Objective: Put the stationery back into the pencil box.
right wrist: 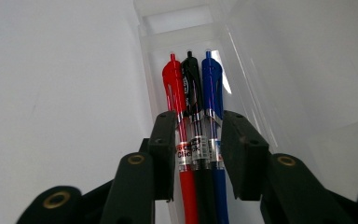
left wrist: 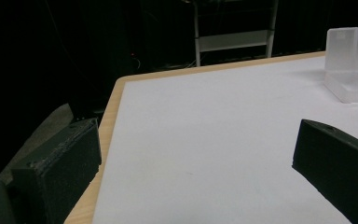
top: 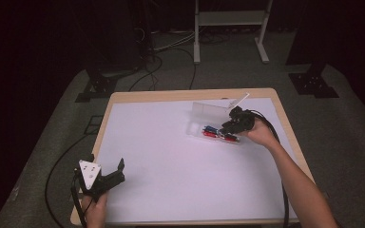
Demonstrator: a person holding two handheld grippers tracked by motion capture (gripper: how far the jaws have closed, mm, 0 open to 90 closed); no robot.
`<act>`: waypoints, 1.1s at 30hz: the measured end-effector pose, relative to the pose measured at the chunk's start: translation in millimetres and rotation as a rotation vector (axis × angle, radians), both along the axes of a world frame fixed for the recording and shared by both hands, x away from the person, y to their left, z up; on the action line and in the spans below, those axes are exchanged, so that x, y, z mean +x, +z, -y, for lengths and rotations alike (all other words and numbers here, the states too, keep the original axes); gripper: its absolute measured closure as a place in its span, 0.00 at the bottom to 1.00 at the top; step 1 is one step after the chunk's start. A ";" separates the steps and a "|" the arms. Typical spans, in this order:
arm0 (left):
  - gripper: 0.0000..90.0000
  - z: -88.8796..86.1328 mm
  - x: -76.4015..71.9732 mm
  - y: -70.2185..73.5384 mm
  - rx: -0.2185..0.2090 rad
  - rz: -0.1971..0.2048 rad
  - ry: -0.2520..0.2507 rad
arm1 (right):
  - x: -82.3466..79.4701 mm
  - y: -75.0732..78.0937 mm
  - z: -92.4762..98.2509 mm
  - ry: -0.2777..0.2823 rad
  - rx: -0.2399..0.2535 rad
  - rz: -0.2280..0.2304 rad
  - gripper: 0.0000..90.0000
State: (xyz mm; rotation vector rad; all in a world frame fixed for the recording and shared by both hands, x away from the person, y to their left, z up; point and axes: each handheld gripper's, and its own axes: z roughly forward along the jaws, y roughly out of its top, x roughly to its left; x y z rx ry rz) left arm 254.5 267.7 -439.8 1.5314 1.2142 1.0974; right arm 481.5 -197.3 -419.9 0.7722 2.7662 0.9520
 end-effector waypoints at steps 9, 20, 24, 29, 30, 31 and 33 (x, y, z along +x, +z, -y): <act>0.00 -0.8 0.5 -0.4 -0.001 -0.002 0.002 | -9.9 -0.6 13.1 0.002 0.072 -0.004 0.63; 0.00 1.1 -0.6 -1.1 0.002 -0.001 -0.009 | -43.2 -2.4 30.6 0.012 0.126 0.004 0.53; 0.00 2.8 -0.8 -1.3 0.006 -0.003 -0.010 | -54.8 0.9 34.8 0.014 0.139 0.014 0.51; 0.00 1.4 -1.0 -1.0 0.003 0.001 -0.007 | -68.6 4.4 39.9 0.028 0.172 0.018 0.50; 0.00 1.1 -1.1 -1.0 0.002 0.000 -0.007 | -70.5 4.7 40.6 0.029 0.175 0.017 0.49; 0.00 0.8 -1.1 -1.1 0.001 0.000 -0.007 | -73.1 4.6 41.3 0.029 0.176 0.019 0.49; 0.00 0.6 -1.6 -0.6 0.008 -0.005 -0.007 | -78.0 4.2 43.1 0.028 0.181 0.019 0.49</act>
